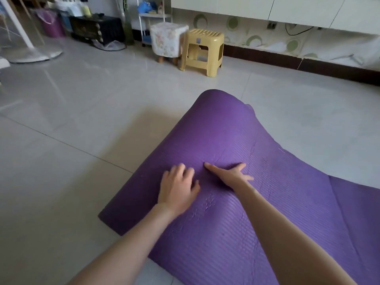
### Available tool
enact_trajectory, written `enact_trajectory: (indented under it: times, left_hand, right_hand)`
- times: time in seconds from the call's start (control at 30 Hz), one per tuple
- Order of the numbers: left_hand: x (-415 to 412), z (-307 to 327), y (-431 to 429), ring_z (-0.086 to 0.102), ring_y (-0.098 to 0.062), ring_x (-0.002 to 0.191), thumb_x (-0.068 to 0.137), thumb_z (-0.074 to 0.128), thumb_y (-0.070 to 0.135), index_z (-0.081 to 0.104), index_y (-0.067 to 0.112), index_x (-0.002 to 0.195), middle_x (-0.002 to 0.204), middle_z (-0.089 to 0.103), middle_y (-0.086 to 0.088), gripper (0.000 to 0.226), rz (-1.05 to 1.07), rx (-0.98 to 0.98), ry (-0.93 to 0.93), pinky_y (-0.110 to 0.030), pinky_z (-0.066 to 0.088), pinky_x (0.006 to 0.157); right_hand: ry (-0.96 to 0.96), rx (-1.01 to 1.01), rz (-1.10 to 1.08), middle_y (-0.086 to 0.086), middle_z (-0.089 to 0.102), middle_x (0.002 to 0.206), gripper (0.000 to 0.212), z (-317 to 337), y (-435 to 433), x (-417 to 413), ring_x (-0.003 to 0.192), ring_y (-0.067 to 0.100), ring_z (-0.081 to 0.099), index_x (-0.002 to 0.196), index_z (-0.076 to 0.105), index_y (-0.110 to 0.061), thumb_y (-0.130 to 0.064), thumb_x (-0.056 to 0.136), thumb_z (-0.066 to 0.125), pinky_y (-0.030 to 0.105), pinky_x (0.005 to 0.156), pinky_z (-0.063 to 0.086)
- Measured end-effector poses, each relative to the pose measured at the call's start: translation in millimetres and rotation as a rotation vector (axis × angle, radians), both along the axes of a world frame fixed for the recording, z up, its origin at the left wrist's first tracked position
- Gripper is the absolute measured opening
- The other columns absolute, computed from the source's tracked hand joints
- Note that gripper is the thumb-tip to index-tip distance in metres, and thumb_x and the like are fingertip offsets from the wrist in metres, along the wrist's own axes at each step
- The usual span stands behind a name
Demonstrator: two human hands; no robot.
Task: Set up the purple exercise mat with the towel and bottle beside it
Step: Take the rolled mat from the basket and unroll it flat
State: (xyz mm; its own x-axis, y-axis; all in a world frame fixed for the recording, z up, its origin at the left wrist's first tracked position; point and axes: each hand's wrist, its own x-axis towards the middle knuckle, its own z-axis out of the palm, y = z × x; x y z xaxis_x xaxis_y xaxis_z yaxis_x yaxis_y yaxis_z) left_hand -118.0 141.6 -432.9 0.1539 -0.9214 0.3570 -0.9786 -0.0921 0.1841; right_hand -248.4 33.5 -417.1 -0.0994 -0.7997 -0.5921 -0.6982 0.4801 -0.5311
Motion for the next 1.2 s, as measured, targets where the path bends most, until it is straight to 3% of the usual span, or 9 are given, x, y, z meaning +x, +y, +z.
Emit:
enact_trajectory:
  times: [0.17,0.3,0.37,0.63,0.8,0.93,1.0,1.07,1.2]
  left_hand:
    - [75.0,3.4,-36.5,0.048,-0.037,0.120,0.086,0.046,0.063,0.047,0.008,0.126,0.130,0.051,-0.018,0.068,0.374,0.345,0.226,-0.046,0.038,0.095]
    - [111.7,-8.2,-42.4,0.049,-0.032,0.126,0.071,0.043,0.084,0.042,0.010,0.138,0.141,0.049,-0.012,0.100,0.483,0.607,0.845,-0.038,0.038,0.100]
    - [110.7,-15.6,-41.6,0.055,-0.030,0.119,0.065,0.050,0.085,0.050,0.013,0.131,0.132,0.056,-0.009,0.098,0.476,0.577,0.885,-0.035,0.041,0.091]
    - [85.2,17.6,-30.9,0.063,-0.036,0.092,0.068,0.059,0.077,0.056,0.010,0.090,0.100,0.068,-0.014,0.070,0.509,0.278,0.481,-0.034,0.042,0.068]
    - [42.7,99.1,-30.2,0.064,-0.040,0.097,0.084,0.053,0.063,0.055,0.005,0.105,0.103,0.068,-0.021,0.061,0.366,0.138,0.039,-0.039,0.045,0.070]
    - [-6.0,144.5,-15.6,0.065,-0.017,0.046,0.055,0.080,0.060,0.063,0.015,0.071,0.054,0.064,-0.003,0.051,0.254,0.082,-0.558,-0.020,0.038,0.041]
    - [-11.9,131.0,-10.4,0.064,-0.015,0.048,0.055,0.079,0.058,0.064,0.012,0.077,0.060,0.065,-0.003,0.053,0.300,0.217,-0.544,-0.019,0.043,0.044]
    - [-3.6,88.5,-3.2,0.069,-0.020,0.072,0.076,0.064,0.060,0.059,0.004,0.101,0.084,0.069,-0.008,0.062,0.341,0.384,-0.459,-0.026,0.051,0.058]
    - [15.9,43.2,9.2,0.068,-0.020,0.076,0.078,0.055,0.068,0.058,0.001,0.108,0.091,0.068,-0.010,0.073,0.398,0.445,-0.432,-0.028,0.053,0.060]
  right_hand:
    - [0.093,0.012,0.016,0.026,-0.018,0.156,0.139,-21.2,3.2,-7.6,0.140,0.057,-0.004,0.149,-0.022,-0.027,-0.080,0.056,0.067,0.062,0.114,0.002]
    - [0.114,0.015,0.003,0.026,-0.016,0.156,0.140,-34.3,0.5,-16.7,0.140,0.057,-0.004,0.149,-0.022,-0.028,-0.080,0.055,0.067,0.062,0.113,0.003]
    - [0.129,0.006,-0.006,0.025,-0.015,0.157,0.137,-37.2,2.3,-20.6,0.140,0.057,-0.005,0.149,-0.022,-0.028,-0.078,0.057,0.067,0.061,0.113,0.002]
    - [0.031,-0.073,0.075,0.011,-0.028,0.157,0.133,-27.7,19.0,-3.8,0.140,0.051,-0.020,0.146,-0.023,-0.038,-0.088,0.053,0.057,0.073,0.108,0.000]
    - [-0.118,-0.084,0.178,0.015,-0.015,0.160,0.119,-7.3,20.0,11.7,0.143,0.050,-0.006,0.150,-0.013,-0.035,-0.083,0.064,0.054,0.060,0.116,0.002]
    - [-0.334,-0.071,0.246,0.014,0.011,0.160,0.109,4.2,23.4,-5.1,0.146,0.031,0.019,0.153,0.002,-0.029,-0.072,0.072,0.060,0.043,0.118,0.019]
    - [-0.323,-0.054,0.274,0.011,0.017,0.160,0.101,1.0,24.2,-14.1,0.144,0.028,0.025,0.153,0.007,-0.029,-0.069,0.076,0.058,0.045,0.114,0.024]
    - [-0.321,-0.029,0.277,0.006,0.022,0.159,0.094,-3.3,27.8,-17.9,0.144,0.027,0.028,0.153,0.006,-0.029,-0.066,0.081,0.054,0.049,0.112,0.026]
    - [-0.241,-0.058,0.355,0.013,0.011,0.161,0.096,-7.2,25.8,-5.6,0.147,0.028,0.019,0.153,-0.002,-0.032,-0.071,0.080,0.049,0.046,0.116,0.023]
